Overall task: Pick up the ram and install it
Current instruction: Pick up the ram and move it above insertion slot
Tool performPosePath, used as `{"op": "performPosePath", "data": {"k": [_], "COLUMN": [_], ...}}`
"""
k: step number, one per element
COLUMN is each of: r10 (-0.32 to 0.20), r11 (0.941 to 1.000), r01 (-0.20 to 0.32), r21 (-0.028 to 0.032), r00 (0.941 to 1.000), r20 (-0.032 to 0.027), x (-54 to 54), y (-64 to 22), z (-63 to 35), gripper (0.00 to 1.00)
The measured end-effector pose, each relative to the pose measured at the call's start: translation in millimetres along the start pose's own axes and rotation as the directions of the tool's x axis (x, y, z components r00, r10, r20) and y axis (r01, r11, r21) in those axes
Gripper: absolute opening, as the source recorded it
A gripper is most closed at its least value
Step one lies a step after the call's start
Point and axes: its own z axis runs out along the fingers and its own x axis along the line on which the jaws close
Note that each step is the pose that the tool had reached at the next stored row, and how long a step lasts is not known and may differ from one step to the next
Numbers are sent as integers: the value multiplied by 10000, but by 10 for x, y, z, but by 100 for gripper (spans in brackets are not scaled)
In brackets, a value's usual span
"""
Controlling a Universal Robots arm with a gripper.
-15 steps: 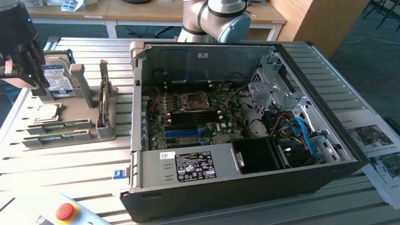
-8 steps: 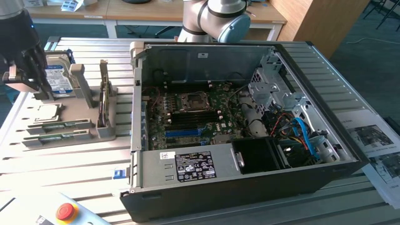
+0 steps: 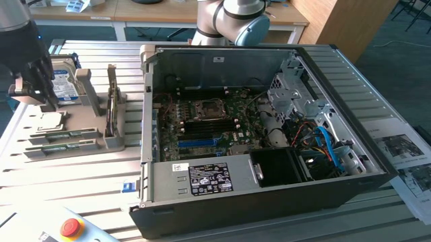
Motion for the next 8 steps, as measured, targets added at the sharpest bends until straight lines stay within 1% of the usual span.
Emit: {"op": "performPosePath", "data": {"k": [3, 8], "r10": [0, 0], "r11": [10000, 10000], "r01": [0, 0], "r21": [0, 0], "r00": [10000, 10000], "r20": [0, -1], "x": [-1, -1], "y": [-1, -1], "z": [43, 46], "gripper": [31, 31]}}
